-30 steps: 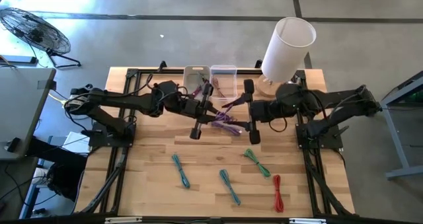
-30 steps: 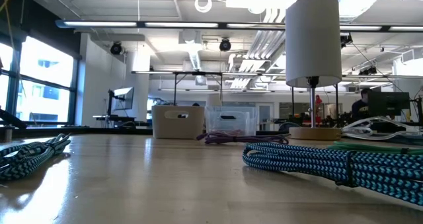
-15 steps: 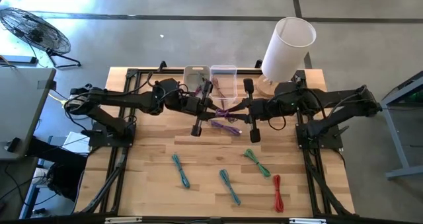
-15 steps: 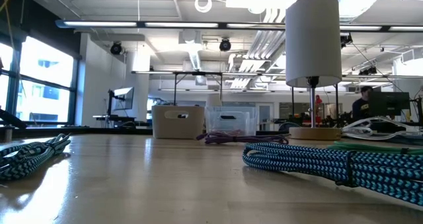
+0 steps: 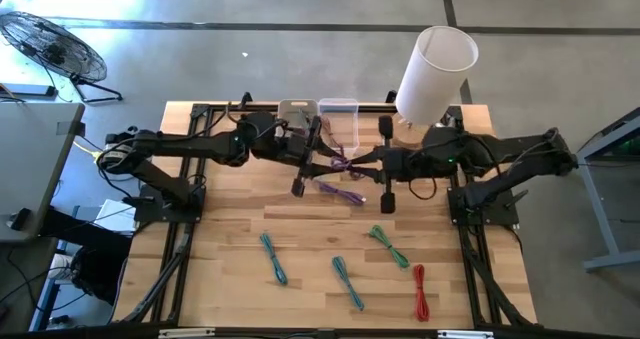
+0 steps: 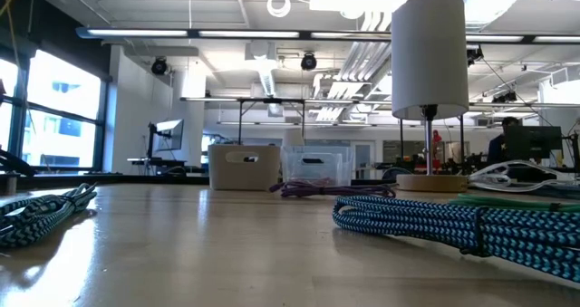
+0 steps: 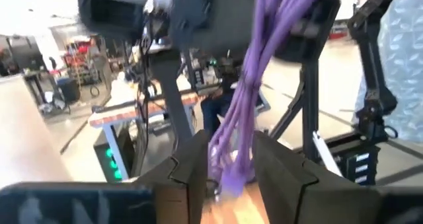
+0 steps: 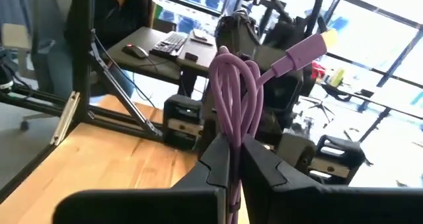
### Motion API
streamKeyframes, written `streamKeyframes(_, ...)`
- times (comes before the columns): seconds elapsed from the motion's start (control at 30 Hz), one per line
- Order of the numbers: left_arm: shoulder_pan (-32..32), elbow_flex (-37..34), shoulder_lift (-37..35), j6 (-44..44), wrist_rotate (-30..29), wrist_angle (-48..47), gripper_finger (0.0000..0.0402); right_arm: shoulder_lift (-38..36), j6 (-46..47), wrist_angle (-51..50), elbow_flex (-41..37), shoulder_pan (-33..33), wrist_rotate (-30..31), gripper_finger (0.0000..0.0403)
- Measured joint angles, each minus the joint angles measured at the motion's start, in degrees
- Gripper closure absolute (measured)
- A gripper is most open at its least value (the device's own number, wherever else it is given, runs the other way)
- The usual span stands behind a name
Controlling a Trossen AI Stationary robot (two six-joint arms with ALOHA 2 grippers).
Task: Pick & Place USB Port
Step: Put the bottom violet USB cable into the transparent bin
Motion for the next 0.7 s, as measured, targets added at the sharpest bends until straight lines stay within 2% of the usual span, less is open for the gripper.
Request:
streamKeyframes(0.07,1.03,0.00,0.00,0.01,0.59,-1.91,0.0277,-0.29,1.15,-1.97,1.28,0.77,3.85,0.0395)
streamKeyframes(0.23,3.30,-0.09,-0.75,1.71,0.77,-6.64,0.0274,-0.41,10.51,-8.78,3.57,2.03,18.86,0.0395)
streamKeyframes(0.33,3.59,-0.15,-2.56,5.81,0.36,-8.86,0.0274,-0.42,17.44,-13.71,3.01,1.41,23.99,0.0395)
streamKeyframes(0.5,3.52,-0.04,-7.47,13.47,-0.61,-11.74,0.0273,0.43,24.67,-12.40,-1.90,-0.79,20.89,0.0395)
streamKeyframes(0.7,3.54,0.04,-16.70,18.92,-5.01,-22.40,0.0273,4.01,26.98,-6.89,-7.76,-3.58,15.96,0.0395)
